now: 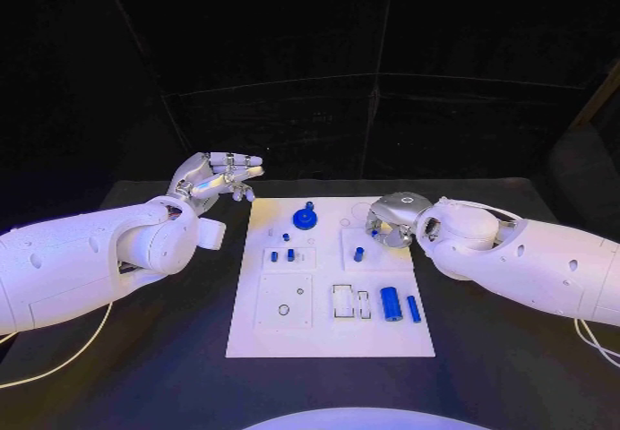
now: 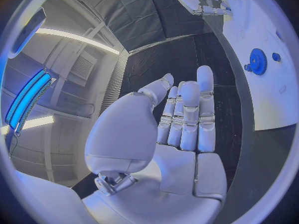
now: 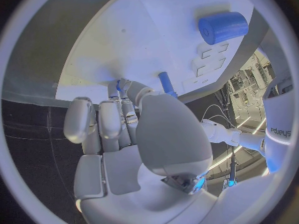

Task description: Assemble the parts on the task board

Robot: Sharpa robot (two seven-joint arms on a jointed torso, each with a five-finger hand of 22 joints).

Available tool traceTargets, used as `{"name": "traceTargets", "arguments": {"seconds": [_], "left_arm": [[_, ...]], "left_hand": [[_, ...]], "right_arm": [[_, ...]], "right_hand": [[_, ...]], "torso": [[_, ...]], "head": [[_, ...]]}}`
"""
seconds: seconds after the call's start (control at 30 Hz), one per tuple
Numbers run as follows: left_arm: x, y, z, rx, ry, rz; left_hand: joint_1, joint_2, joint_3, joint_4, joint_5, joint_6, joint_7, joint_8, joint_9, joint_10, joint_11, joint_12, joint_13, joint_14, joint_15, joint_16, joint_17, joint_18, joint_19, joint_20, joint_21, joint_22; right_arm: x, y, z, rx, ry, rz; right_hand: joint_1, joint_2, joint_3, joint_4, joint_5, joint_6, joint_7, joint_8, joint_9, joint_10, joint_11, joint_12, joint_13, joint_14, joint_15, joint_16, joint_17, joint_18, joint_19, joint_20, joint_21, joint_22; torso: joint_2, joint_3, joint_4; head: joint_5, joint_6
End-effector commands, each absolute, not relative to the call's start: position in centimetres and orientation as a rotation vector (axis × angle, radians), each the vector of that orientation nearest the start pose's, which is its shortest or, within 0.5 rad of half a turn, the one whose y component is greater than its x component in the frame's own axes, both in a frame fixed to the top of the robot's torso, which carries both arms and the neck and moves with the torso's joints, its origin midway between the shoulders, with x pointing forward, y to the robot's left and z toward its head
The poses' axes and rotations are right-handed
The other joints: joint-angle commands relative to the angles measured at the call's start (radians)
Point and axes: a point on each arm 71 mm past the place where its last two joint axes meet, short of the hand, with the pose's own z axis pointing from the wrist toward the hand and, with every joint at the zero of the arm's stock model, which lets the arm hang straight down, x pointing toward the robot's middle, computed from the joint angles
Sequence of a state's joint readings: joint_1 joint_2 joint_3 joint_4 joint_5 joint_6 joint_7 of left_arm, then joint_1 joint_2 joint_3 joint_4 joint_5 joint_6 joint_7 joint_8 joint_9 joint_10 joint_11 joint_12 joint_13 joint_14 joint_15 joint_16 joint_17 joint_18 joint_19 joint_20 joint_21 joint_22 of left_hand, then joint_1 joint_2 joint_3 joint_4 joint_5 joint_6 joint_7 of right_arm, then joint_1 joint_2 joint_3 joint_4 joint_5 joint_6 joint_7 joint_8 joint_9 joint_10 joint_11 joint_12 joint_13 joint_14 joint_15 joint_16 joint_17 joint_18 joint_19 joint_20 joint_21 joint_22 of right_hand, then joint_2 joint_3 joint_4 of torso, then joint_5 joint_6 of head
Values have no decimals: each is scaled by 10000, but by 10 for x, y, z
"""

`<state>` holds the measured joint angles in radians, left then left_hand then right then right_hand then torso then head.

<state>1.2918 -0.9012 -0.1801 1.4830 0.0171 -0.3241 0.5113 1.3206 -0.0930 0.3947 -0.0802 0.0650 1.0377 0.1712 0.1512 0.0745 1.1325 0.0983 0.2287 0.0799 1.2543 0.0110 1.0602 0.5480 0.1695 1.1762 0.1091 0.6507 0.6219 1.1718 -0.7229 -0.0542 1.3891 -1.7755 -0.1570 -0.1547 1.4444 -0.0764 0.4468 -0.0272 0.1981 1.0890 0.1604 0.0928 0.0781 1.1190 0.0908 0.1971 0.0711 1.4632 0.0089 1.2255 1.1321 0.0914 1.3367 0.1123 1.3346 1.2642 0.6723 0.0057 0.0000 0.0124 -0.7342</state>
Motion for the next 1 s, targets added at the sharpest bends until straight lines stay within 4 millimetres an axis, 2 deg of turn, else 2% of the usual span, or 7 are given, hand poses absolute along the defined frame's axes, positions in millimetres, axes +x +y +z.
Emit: {"name": "traceTargets", "arguments": {"seconds": [0.03,0.53,0.7,0.83,1.0], "left_arm": [[495,256,-178,-10408,13378,-14694],[495,260,-178,-10435,13351,-14619],[497,263,-178,-10458,13338,-14551],[497,265,-178,-10477,13325,-14493],[498,267,-178,-10486,13317,-14465]], "left_hand": [[15,76,-33,-20,61,-56,-4,-4,-9,-64,-24,46,-16,-78,-11,-69,-7,136,65,1,-56,-8],[35,86,-33,-30,62,-65,-1,-4,-10,-74,-21,50,-18,-85,-9,-74,-19,135,66,2,-65,-16],[53,98,-37,-37,61,-74,6,-3,-11,-86,-15,57,-20,-97,-5,-85,-44,135,69,4,-77,-25],[44,101,-48,-30,58,-84,14,-5,-12,-98,-8,60,-22,-105,0,-91,-58,134,70,7,-86,-32],[44,101,-48,-30,58,-84,14,-5,-12,-98,-8,60,-22,-105,0,-91,-58,134,70,7,-86,-32]], "right_arm": [[497,-174,-216,-4756,16816,4068],[487,-177,-204,-4333,15864,4393],[483,-178,-201,-4263,15805,4505],[475,-177,-197,-4100,15879,4786],[462,-168,-183,-3888,15516,5490]], "right_hand": [[-114,24,66,-8,12,101,-23,33,15,88,-17,-8,-5,388,-45,40,-31,-129,80,-8,77,50],[-161,-12,131,-77,149,137,-35,32,17,141,-31,-17,-13,379,-58,36,-94,-159,162,-19,200,194],[-167,-28,137,-91,154,143,-38,33,17,148,-34,-18,-14,379,-59,44,-93,-166,181,-20,224,224],[-171,-38,143,-103,155,153,-41,36,19,158,-37,-17,-14,378,-61,46,-98,-170,190,-21,238,241],[-175,-49,147,-114,156,159,-42,37,20,165,-38,-18,-14,378,-63,52,-96,-178,214,-22,267,277]], "torso": [[-5,6,-2],[-2,1,-1],[-9,10,0],[-2,0,11],[-8,0,-7]], "head": [[-2,-5],[-23,-20],[-5,-30],[-4,-32],[98,-25]]}}
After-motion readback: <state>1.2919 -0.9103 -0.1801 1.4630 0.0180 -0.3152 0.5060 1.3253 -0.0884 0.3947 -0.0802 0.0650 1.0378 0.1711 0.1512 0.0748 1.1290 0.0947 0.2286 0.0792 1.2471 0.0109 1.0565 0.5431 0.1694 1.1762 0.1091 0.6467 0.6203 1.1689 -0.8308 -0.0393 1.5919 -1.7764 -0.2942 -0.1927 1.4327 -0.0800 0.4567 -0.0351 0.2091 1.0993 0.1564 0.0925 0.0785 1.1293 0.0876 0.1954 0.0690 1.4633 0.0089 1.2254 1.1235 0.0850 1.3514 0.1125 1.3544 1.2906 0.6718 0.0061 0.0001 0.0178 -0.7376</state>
